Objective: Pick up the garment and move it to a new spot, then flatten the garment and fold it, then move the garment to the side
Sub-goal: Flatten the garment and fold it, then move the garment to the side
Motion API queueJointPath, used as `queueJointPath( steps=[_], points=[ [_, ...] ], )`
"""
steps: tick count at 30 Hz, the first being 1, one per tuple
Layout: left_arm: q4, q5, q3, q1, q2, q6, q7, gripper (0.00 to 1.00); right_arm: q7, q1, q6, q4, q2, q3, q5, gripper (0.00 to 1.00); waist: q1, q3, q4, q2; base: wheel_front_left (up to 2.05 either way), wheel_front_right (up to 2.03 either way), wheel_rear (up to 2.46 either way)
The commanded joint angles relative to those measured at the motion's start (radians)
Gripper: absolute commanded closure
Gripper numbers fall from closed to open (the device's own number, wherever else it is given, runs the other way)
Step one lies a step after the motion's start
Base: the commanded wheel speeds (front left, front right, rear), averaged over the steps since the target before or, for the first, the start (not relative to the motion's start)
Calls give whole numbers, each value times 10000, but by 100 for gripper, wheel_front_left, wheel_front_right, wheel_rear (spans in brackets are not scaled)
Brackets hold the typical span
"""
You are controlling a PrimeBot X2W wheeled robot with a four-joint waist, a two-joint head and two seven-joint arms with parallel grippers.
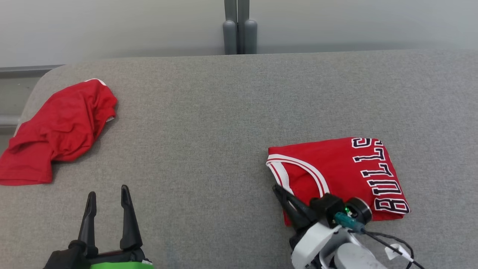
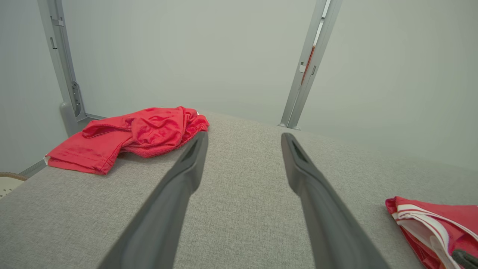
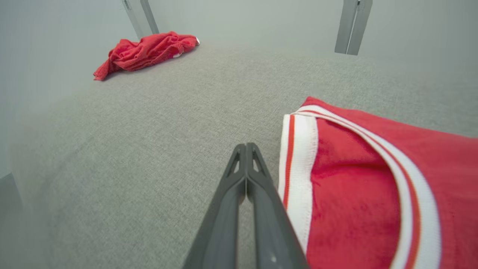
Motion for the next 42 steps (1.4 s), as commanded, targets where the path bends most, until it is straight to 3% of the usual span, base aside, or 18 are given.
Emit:
queueJointPath(
  steps=[1, 8, 9, 10, 11, 12, 13, 19, 24, 35, 39, 42],
  points=[
    [-58, 26, 82, -80, 19, 32, 0, 0, -26, 50, -6, -331, -61, -247, 36, 100, 0, -96, -89, 0, 0, 0, 0],
    [-316, 231, 407, 119, 19, -132, 0, 0, -26, 1329, -6, -2544, -758, -2563, -144, 100, 0, -611, -475, 0, 0, 0, 0],
    [-306, 288, 456, 200, 19, -165, -1, 0, -26, 1542, -5, -2814, -893, -2872, -80, 92, 0, -715, -563, 0, 0, 0, 0],
    [-294, 342, 502, 265, 19, -207, -1, 0, -26, 1705, -5, -3002, -1035, -3060, -39, 82, 0, -773, -631, 0, 0, 0, 0],
    [-243, 437, 558, 354, 19, -265, -1, 0, -26, 1874, -5, -3177, -1274, -3276, -98, 58, 0, -865, -724, 0, 0, 0, 0],
    [-189, 506, 556, 418, 17, -349, 0, 0, -26, 2019, -6, -3285, -1418, -3504, -117, 53, 0, -906, -777, 0, 0, 0, 0],
    [-110, 641, 579, 469, 17, -457, 0, 0, -26, 2174, -6, -3415, -1515, -3825, -53, 0, 0, -932, -828, 0, 0, 0, 0],
    [501, 1059, 713, 733, 19, -1107, 0, 0, -26, 2838, -5, -3368, -1917, -5152, 127, 0, 0, -1065, -976, 0, 0, 0, 0],
    [833, 938, 989, 817, 19, -1193, -1, 0, -26, 3033, -5, -3022, -1803, -5555, 218, 0, 0, -1071, -992, 0, 0, 0, 0],
    [962, 926, 996, 675, 19, -1240, -1, 0, -26, 2663, -5, -2665, -1651, -5250, 642, 0, 0, -916, -849, 0, 0, 0, 0],
    [927, 864, 941, 482, 19, -1178, 0, 0, 152, 1872, -6, -1789, -2120, -4463, 1928, 0, 0, -619, -766, 0, 0, 0, 0],
    [1030, 815, 770, 373, 19, -1156, -1, 0, 1425, 1066, -3, -1206, -2586, -3604, 2991, 0, 0, -428, -651, 0, 0, 0, 0]
  ],
)
